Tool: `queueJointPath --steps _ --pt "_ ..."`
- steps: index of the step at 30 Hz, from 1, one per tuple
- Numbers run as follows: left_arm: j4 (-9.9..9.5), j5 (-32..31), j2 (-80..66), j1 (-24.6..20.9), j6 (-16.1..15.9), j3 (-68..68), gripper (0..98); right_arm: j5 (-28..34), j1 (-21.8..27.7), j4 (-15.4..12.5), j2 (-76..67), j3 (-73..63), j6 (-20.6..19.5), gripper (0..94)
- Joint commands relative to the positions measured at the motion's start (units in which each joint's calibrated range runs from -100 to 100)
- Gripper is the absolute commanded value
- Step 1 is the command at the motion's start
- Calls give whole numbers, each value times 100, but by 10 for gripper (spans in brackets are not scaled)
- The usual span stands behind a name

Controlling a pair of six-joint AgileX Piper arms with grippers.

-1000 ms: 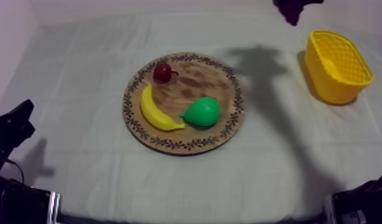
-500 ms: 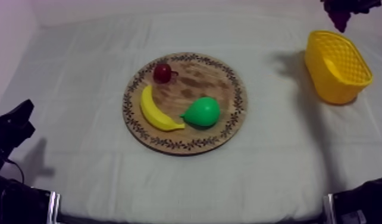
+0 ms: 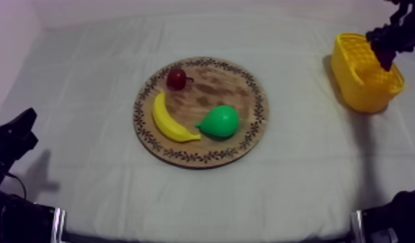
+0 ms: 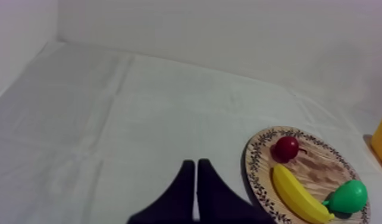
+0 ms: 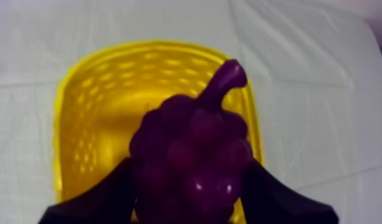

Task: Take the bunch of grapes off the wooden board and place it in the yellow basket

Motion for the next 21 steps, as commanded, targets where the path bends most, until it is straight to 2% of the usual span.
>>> queueJointPath --steps 1,7,16,21 --pt "1 1 0 -2 0 -2 1 -177 42 -43 204 131 38 207" --pt "1 1 0 -2 2 -2 1 -249 84 -224 706 -18 161 267" --pt "1 1 0 -2 0 -2 1 -112 59 -325 1234 -652 71 566" --pt "1 1 0 -2 -1 -2 1 -172 78 -340 1177 -753 69 643"
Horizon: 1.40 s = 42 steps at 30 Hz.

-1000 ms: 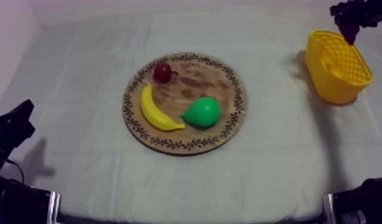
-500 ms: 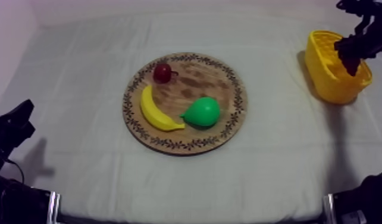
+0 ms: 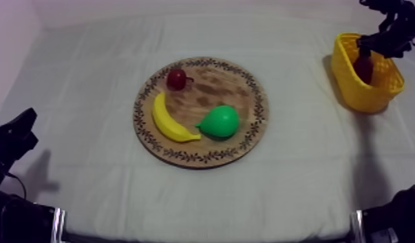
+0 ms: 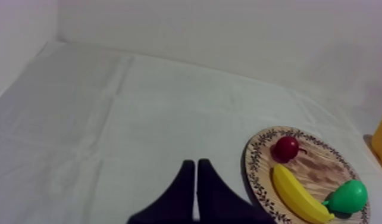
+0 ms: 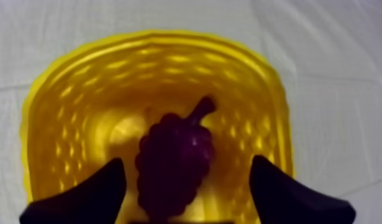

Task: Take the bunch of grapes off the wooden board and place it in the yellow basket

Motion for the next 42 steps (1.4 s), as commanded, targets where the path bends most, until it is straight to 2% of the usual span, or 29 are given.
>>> queueJointPath --steps 1,13,28,35,42 --pt "1 1 0 -2 -1 -2 1 -25 4 30 -76 4 -22 648" --pt "1 1 0 -2 0 -2 1 -434 48 114 -1581 870 -72 623" --pt "1 1 0 -2 0 -2 1 -1301 44 -67 -4312 3167 20 464" --pt "1 1 0 -2 -1 -2 1 -1742 3 -351 -5731 4610 350 405" --pt "1 1 0 -2 -1 -2 1 -1934 -158 -610 -7089 5931 607 353"
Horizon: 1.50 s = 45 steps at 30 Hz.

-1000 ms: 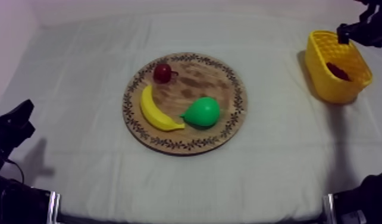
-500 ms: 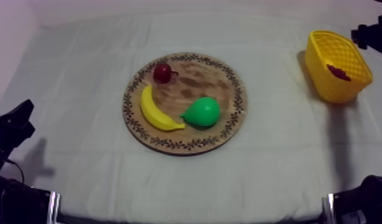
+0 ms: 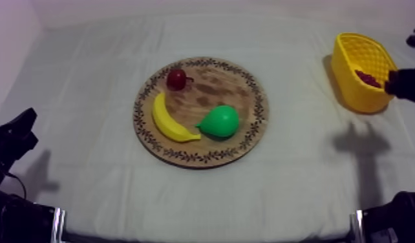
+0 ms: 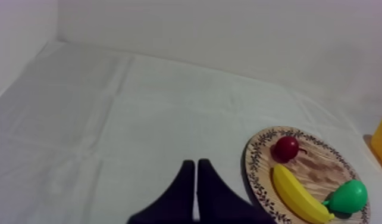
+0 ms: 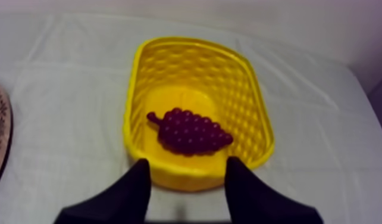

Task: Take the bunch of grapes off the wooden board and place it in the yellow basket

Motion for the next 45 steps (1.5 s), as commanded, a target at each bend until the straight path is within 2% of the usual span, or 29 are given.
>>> queueJointPath --steps 1,8,10,13,21,25,29,45 --pt "1 1 0 -2 -1 -2 1 -18 -43 -62 -762 655 57 342" --pt "1 1 0 -2 1 -2 1 25 -225 -205 -1979 1655 127 209" --pt "1 1 0 -2 1 -2 1 107 -272 -323 -2296 1827 200 169" --pt "1 1 0 -2 1 -2 1 353 -345 -532 -2713 1936 294 114" --pt "1 1 0 -2 1 -2 1 1294 -499 -921 -3737 1993 215 20" --pt "1 1 0 -2 0 -2 1 1681 -570 -883 -4106 2002 -89 10" --pt "1 1 0 -2 0 -2 1 1863 -677 -826 -4422 2009 -179 8" --pt "1 1 0 -2 -1 -2 1 2079 -770 -786 -4540 2015 265 9"
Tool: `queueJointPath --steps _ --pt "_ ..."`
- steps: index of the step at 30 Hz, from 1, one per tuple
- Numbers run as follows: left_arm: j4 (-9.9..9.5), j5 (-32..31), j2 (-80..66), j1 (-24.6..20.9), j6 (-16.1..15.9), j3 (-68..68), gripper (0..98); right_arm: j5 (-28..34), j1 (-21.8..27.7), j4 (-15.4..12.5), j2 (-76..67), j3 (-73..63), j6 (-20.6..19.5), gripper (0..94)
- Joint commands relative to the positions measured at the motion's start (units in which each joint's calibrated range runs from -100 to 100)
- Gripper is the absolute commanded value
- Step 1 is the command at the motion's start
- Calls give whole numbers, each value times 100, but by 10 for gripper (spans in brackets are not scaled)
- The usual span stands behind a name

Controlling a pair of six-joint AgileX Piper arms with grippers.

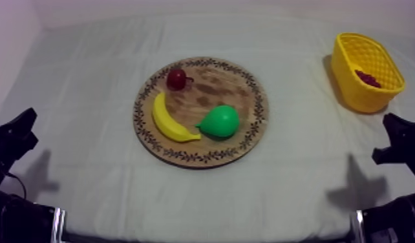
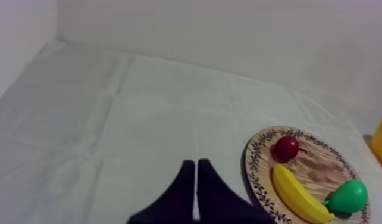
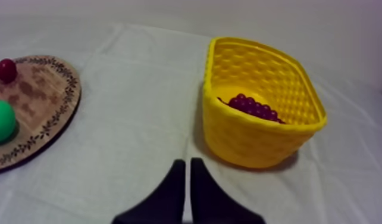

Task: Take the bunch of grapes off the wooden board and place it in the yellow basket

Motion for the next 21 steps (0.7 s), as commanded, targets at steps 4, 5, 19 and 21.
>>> queueJointPath --steps 4,5,19,21 --pt "1 1 0 -2 -2 -2 1 6 -9 2 0 0 120 8" --pt "1 1 0 -2 -2 -2 1 6 -10 2 0 0 124 8" --pt "1 1 0 -2 -1 -2 1 7 -13 2 0 0 130 7" --pt "1 1 0 -2 -1 -2 1 7 -13 2 0 0 130 7"
